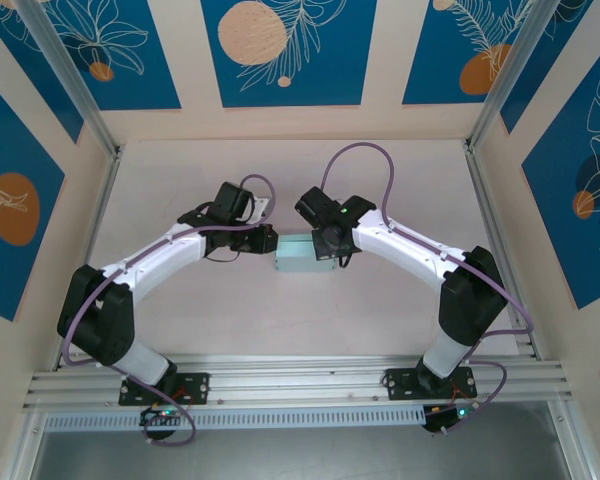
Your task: Fold the paper box
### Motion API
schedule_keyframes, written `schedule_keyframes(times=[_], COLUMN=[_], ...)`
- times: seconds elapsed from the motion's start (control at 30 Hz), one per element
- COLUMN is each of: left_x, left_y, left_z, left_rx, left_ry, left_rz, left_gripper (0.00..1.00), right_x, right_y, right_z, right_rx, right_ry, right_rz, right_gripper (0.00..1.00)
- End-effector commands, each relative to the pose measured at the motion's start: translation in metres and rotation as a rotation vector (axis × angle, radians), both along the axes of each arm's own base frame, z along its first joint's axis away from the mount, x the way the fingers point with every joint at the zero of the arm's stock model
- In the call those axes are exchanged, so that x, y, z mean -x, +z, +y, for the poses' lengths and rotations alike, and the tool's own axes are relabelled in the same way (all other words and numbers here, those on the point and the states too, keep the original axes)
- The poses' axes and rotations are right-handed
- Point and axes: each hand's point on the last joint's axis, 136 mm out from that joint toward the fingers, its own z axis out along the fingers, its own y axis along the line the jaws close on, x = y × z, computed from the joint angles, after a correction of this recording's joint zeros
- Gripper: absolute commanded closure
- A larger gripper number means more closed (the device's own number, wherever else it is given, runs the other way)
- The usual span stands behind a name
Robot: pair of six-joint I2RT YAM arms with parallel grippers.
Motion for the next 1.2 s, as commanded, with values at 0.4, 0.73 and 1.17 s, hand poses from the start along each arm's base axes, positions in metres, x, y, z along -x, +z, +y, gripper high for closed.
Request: schedule_keyframes(times=[0.4,0.73,1.17], left_x=[0.014,0.021,0.019], left_y=[-0.006,-0.024,-0.034], left_z=[-0.023,-0.01,0.008], left_rx=[0.069,0.001,-0.117], left_ry=[-0.062,-0.047,-0.037], left_rz=[0.01,0.012,-0.025], left_gripper=[0.96,0.96,0.97], right_x=[0.002,0.007,0.009], right_y=[-0.001,-0.008,-0.006], right_z=[0.039,0.038,0.028], right_rx=[-0.122,-0.113,-0.137], right_ry=[0.064,0.059,0.013], right_rz=[0.005,-0.002,-0.04], right_gripper=[1.0,1.0,1.0])
